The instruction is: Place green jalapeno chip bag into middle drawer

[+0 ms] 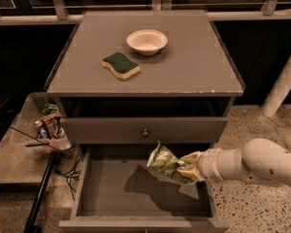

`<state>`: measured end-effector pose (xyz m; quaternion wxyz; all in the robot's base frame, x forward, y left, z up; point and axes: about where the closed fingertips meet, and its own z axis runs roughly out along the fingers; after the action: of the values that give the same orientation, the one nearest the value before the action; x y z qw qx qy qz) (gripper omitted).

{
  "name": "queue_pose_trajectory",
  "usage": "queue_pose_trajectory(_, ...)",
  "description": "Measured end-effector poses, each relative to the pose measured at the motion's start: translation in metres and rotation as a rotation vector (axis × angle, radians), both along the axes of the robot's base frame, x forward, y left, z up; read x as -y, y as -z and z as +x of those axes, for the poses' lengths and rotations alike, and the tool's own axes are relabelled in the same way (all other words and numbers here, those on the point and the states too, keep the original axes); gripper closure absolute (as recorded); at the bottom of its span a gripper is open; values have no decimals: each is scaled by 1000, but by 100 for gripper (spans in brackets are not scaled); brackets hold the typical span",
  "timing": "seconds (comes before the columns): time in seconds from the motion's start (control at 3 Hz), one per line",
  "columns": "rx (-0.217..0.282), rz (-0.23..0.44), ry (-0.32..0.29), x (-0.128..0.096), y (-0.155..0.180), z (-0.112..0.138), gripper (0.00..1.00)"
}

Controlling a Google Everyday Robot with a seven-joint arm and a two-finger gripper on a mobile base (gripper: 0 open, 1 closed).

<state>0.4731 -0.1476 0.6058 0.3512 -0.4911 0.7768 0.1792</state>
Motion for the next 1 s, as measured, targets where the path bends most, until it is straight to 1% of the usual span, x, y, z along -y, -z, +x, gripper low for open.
queue_pose_trajectory(0.33, -38, 7, 1, -9, 41, 9, 100)
queue_pose_trajectory(0.67, -64, 9, 14, -19, 97, 23, 100)
queue_pose_trajectory(1.0, -61, 15, 23, -29, 141, 31, 100)
